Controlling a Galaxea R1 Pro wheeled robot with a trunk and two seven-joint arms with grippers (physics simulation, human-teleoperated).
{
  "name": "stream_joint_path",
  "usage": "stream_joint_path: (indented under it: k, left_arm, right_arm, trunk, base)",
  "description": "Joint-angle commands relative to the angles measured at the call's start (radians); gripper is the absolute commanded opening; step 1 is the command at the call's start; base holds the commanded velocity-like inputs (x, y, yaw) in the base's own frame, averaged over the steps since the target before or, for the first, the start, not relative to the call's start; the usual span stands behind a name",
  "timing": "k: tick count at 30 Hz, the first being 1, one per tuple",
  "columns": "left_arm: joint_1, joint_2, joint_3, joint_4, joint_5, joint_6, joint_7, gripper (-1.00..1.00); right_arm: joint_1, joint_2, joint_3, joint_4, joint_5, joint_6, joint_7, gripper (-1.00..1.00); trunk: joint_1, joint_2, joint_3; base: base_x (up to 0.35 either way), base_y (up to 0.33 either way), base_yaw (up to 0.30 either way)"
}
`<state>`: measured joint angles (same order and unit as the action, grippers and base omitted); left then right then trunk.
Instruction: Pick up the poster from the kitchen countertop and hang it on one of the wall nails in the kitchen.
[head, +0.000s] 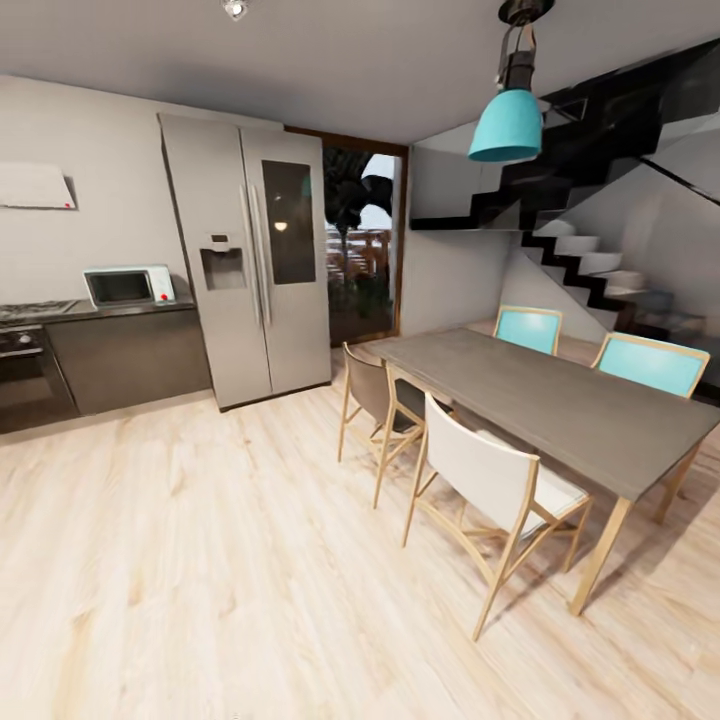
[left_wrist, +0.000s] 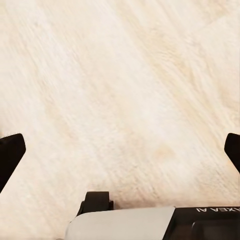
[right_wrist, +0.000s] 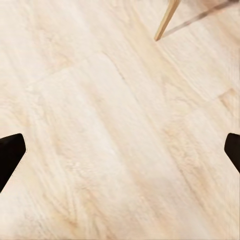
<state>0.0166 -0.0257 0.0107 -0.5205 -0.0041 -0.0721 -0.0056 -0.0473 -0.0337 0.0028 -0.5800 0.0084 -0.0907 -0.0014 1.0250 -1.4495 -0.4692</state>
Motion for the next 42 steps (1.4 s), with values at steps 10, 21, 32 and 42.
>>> stream_joint_path:
  k: [10, 21, 32, 42]
  left_arm:
    - [0.000, 0.000, 0.002, -0.001, 0.000, -0.002, -0.001, 1.00]
    - [0.000, 0.000, 0.002, -0.001, 0.000, -0.002, -0.001, 1.00]
    - [0.000, 0.000, 0.002, -0.001, 0.000, -0.002, -0.001, 1.00]
    - [0.000, 0.000, 0.002, -0.001, 0.000, -0.002, -0.001, 1.00]
  right_arm:
    - [-0.001, 0.000, 0.000, 0.001, 0.001, -0.003, 0.000, 1.00]
    - [-0.001, 0.000, 0.002, 0.011, 0.002, -0.004, 0.000, 1.00]
    - [-0.001, 0.000, 0.002, 0.012, 0.002, -0.004, 0.000, 1.00]
    - [0.000, 0.001, 0.002, 0.013, 0.002, -0.004, 0.000, 1.00]
  trunk:
    - [0.000, 0.000, -0.001]
    - [0.000, 0.000, -0.001]
    - [0.000, 0.000, -0.001]
    - [0.000, 0.000, -0.001]
  base:
    - [0.000, 0.000, 0.291]
    - [0.000, 0.000, 0.291]
    - [0.000, 0.000, 0.291]
    - [0.000, 0.000, 0.291]
